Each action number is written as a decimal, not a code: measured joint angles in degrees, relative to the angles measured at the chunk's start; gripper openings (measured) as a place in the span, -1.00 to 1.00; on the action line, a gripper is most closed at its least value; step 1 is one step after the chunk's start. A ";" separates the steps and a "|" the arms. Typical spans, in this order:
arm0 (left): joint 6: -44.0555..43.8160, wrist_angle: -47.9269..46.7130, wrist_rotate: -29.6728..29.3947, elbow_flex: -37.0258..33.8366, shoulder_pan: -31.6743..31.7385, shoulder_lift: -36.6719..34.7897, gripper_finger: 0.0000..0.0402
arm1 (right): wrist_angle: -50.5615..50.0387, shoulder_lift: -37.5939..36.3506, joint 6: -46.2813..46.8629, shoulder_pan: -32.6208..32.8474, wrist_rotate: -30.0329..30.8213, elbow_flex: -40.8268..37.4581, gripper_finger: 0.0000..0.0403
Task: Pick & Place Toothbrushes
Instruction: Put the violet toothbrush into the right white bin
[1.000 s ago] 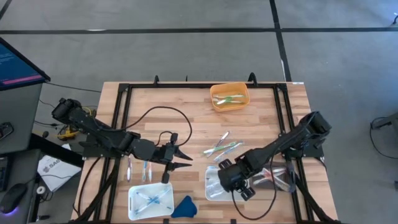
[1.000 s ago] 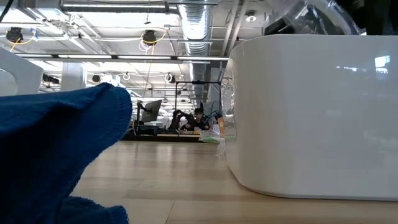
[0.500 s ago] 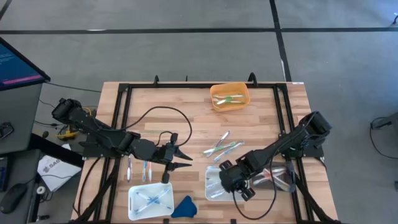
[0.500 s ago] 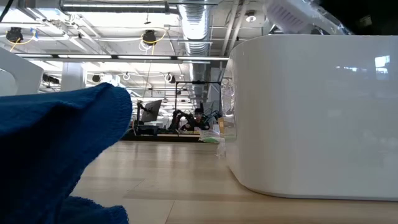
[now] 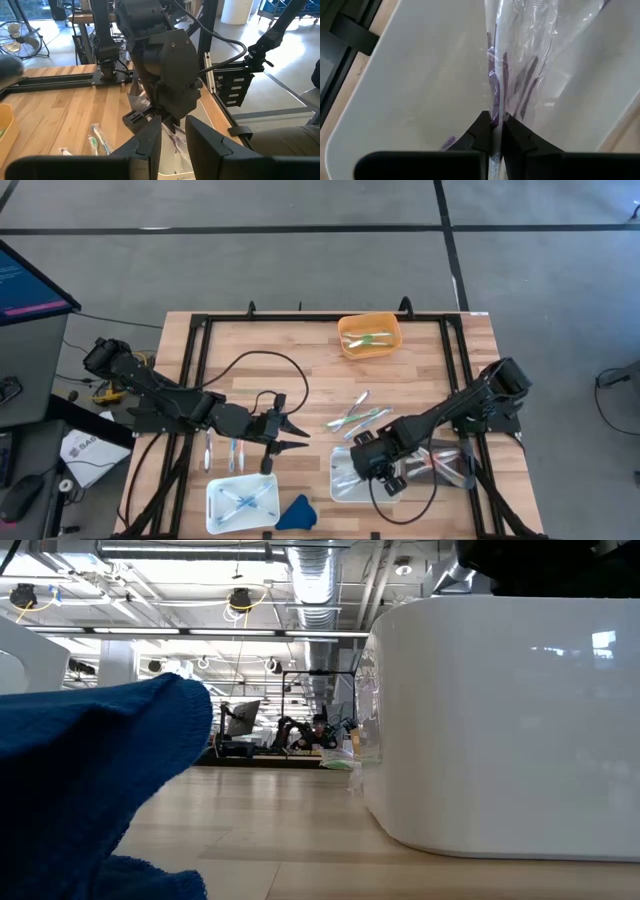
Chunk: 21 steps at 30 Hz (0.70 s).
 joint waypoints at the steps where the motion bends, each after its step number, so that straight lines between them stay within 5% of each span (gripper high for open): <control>1: 0.00 0.00 -0.09 0.00 0.00 -0.01 -0.60 | 0.00 0.00 0.00 0.04 0.00 0.00 -0.90; 21: 0.00 -0.02 -0.17 0.00 0.00 0.02 -0.60 | 0.71 5.88 1.40 -3.17 -5.62 0.13 -0.82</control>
